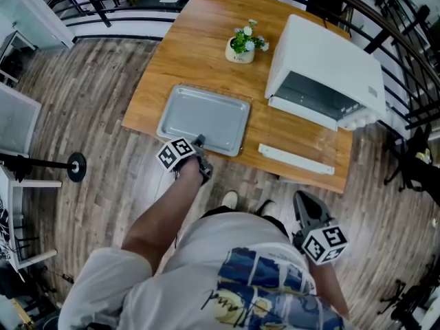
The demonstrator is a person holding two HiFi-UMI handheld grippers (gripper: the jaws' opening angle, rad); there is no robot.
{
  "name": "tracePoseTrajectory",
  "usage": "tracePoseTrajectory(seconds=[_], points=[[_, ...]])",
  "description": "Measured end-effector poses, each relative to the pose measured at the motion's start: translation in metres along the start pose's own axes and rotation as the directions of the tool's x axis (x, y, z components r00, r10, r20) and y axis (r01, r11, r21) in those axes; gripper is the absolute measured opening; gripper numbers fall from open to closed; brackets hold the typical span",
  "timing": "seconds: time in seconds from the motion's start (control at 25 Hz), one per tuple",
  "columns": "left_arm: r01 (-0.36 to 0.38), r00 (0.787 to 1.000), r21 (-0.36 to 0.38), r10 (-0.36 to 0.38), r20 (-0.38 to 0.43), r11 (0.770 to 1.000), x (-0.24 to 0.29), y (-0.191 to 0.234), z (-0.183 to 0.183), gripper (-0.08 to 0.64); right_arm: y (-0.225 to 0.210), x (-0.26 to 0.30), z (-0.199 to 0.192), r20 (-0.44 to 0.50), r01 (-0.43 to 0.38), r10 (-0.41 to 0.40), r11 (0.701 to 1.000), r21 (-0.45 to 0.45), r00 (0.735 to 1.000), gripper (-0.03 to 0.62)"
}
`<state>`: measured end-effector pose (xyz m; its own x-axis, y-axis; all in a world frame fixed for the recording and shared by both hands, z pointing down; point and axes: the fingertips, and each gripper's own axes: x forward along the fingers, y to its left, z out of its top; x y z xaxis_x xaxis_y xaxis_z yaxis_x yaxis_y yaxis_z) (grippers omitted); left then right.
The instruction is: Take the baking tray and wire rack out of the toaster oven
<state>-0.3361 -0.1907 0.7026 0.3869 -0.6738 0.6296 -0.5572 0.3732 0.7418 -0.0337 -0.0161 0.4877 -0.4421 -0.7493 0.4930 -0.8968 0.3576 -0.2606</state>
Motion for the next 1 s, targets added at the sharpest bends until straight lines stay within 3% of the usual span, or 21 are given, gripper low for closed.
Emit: tracePoseTrajectory(seconds=[0.28,0.4,0.56,0.8,1.0], points=[[-0.128,0.991,0.113,0.125,0.038,0.985,-0.004,-0.005,0.0,0.163,0.001,-0.006,-0.004,0.001,0.003,-0.003,1.0,0.007,1.0,0.002],[-0.176,0.984,0.102,0.173,0.045,0.979,-0.006,-0.006,-0.003,0.202,0.001,-0.007,-0.006,-0.002,0.005,-0.005,1.0,0.012,1.0,0.002],[-0.207,0.978,0.094,0.204,0.045,0.974,-0.002,-0.008,-0.014,0.233,0.002,-0.01,-0.009,-0.009,0.006,-0.006,1.0,0.015,1.0,0.002],[-0.249,0.969,0.179,0.245,0.045,0.952,-0.002,-0.011,-0.015,0.265,-0.002,-0.019,-0.014,-0.006,0.017,-0.017,0.999,0.027,1.0,0.002],[-0.283,0.959,0.181,0.279,0.044,0.942,-0.003,-0.006,-0.022,0.277,-0.005,-0.026,-0.016,-0.003,0.004,-0.004,1.0,0.023,1.0,0.002]])
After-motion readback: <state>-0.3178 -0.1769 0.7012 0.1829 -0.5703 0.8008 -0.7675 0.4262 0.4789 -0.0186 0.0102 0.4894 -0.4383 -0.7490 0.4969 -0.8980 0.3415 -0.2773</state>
